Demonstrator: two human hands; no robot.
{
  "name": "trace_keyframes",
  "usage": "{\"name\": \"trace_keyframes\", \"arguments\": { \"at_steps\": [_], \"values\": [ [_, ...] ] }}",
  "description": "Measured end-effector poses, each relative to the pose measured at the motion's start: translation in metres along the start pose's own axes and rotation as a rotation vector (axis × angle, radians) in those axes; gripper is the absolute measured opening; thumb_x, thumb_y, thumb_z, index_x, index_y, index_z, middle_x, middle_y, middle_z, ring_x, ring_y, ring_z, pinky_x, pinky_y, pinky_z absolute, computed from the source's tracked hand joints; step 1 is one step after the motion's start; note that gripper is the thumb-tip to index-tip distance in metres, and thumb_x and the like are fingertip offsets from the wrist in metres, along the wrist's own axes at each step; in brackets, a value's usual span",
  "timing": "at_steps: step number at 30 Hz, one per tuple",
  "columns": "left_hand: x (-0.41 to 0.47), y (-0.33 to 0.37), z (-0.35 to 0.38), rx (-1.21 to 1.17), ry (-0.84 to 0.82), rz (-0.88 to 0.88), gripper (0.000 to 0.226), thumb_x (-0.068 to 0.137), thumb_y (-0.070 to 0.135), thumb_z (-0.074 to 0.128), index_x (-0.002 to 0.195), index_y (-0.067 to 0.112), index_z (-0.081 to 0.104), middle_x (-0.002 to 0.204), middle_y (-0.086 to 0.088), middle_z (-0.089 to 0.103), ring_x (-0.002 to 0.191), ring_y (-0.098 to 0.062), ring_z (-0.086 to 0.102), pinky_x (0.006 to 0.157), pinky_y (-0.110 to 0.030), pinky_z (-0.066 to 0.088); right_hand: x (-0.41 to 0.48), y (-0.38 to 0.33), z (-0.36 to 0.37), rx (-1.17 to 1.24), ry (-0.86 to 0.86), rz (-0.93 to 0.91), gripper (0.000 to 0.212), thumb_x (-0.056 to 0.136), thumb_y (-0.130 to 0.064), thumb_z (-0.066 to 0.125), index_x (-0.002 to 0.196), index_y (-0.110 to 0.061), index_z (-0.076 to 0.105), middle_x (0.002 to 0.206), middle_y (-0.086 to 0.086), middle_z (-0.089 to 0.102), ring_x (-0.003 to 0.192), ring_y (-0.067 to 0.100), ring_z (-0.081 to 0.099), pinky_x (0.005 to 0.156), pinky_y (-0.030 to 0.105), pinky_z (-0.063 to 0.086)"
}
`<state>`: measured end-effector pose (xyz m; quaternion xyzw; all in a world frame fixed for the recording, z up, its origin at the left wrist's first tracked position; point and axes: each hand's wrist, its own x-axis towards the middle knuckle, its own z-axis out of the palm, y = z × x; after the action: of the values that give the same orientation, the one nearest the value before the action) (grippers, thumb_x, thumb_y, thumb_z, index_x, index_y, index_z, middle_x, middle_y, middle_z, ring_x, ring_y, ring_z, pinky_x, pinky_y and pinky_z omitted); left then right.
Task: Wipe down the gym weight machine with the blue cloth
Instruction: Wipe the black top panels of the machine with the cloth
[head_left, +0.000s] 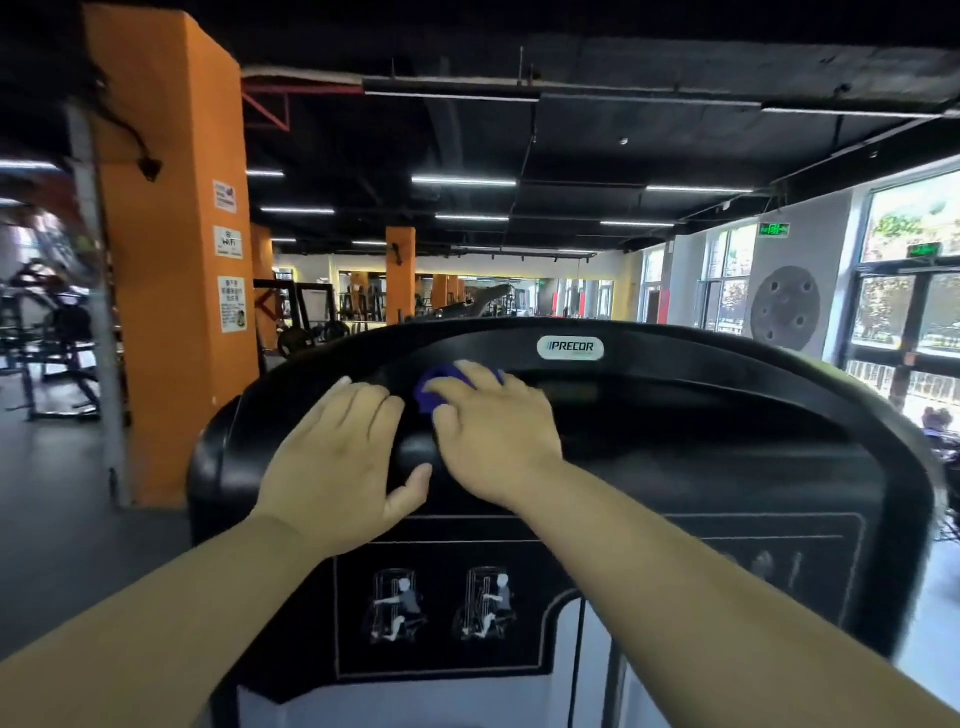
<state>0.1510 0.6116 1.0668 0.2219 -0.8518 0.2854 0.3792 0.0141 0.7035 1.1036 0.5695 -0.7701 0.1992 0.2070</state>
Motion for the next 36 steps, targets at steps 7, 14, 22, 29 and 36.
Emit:
{"name": "trace_keyframes", "arguments": {
  "at_steps": [7,14,22,29,36],
  "values": [
    [-0.056,-0.039,-0.006,0.057,-0.093,0.019,0.081,0.088,0.057,0.042,0.148,0.002,0.037,0.158,-0.012,0.031,0.146,-0.024,0.025,0.121,-0.038,0.014,-0.012,0.042,-0.017,0.054,-0.005,-0.086,0.046,0.093,-0.037,0.030,0.135,-0.042,0.048,0.152,-0.011,0.036,0.131,0.025,0.042,0.106,0.038,0.034],
    [-0.055,-0.041,-0.001,-0.027,-0.062,-0.006,0.085,0.086,0.055,0.046,0.148,-0.001,0.035,0.157,-0.016,0.029,0.144,-0.026,0.027,0.121,-0.033,0.010,-0.025,-0.028,0.017,-0.054,0.067,-0.264,0.056,0.092,-0.039,0.025,0.147,-0.034,0.035,0.162,-0.003,0.019,0.148,0.034,0.016,0.117,0.045,0.018],
    [-0.006,-0.033,-0.018,-0.005,0.041,-0.115,0.059,0.087,0.051,0.041,0.116,0.004,0.062,0.108,-0.011,0.063,0.095,-0.033,0.059,0.086,-0.043,0.040,-0.020,0.051,-0.011,0.014,0.104,-0.082,0.049,0.089,-0.034,0.029,0.130,-0.037,0.056,0.152,-0.006,0.042,0.133,0.025,0.044,0.112,0.039,0.030],
    [0.008,-0.023,-0.005,-0.024,-0.087,0.010,0.062,0.085,0.053,0.043,0.118,0.007,0.069,0.129,-0.009,0.062,0.125,-0.029,0.053,0.105,-0.043,0.040,-0.056,0.091,0.000,-0.095,0.104,-0.534,0.047,0.081,-0.031,0.044,0.125,-0.035,0.062,0.151,-0.004,0.044,0.138,0.031,0.042,0.104,0.042,0.035],
    [0.006,-0.024,0.000,-0.014,-0.007,0.090,0.054,0.087,0.048,0.045,0.112,0.006,0.070,0.122,-0.011,0.066,0.120,-0.030,0.056,0.107,-0.044,0.036,-0.026,0.096,-0.015,-0.040,0.227,0.123,0.060,0.082,-0.043,0.019,0.122,-0.036,0.063,0.141,-0.006,0.054,0.121,0.031,0.054,0.097,0.042,0.042]
  ]
}}
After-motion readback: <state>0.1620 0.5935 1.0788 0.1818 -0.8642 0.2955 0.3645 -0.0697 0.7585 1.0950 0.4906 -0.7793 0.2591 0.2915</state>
